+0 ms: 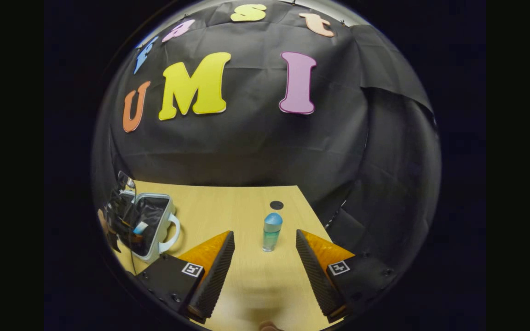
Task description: First open the suitcase, pack the skin care products into it, and then close the suitcase.
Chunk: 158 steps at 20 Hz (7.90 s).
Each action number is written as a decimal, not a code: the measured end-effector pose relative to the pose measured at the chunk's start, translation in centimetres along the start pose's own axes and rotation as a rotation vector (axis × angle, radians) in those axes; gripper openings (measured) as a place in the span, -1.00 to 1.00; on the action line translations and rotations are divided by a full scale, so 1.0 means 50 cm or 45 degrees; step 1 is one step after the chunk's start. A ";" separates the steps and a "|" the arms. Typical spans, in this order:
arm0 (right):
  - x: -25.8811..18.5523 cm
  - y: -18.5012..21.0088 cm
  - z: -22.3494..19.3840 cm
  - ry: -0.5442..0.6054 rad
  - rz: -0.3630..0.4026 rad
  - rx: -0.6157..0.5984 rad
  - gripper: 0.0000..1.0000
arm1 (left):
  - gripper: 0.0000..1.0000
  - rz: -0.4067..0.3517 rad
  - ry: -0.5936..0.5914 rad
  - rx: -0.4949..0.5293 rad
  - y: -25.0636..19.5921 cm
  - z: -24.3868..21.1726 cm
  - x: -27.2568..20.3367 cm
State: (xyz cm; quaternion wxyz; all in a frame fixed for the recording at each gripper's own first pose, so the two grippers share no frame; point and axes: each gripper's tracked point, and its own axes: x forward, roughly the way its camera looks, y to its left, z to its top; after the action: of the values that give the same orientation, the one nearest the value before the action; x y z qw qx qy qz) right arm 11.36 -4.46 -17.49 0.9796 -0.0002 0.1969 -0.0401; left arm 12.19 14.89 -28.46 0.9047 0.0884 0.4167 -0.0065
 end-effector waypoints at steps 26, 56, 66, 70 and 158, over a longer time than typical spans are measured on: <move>0.319 -0.003 -0.158 0.242 0.102 0.054 -0.09 | 0.86 0.024 -0.569 -0.220 -0.033 0.003 -0.390; 0.002 0.803 -0.242 0.592 0.473 -0.025 -0.12 | 0.96 0.049 -0.597 -0.228 0.425 -0.162 -0.345; 0.176 0.843 -0.270 0.600 0.325 -0.110 -0.12 | 0.97 0.063 -0.622 -0.374 0.479 -0.157 -0.351; 0.213 0.841 -0.309 0.655 0.256 -0.111 -0.12 | 0.97 0.072 -0.610 -0.431 0.492 -0.172 -0.346; -0.273 -0.006 0.210 -0.196 0.176 0.064 0.56 | -0.94 0.050 -0.784 0.135 -0.156 0.235 -0.252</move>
State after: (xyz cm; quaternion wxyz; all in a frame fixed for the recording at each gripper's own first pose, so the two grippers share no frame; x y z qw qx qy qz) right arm 2.84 -3.83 -2.52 0.9920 0.0349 0.1195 0.0227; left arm 12.13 4.51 -12.66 0.9825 0.1373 0.1204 -0.0371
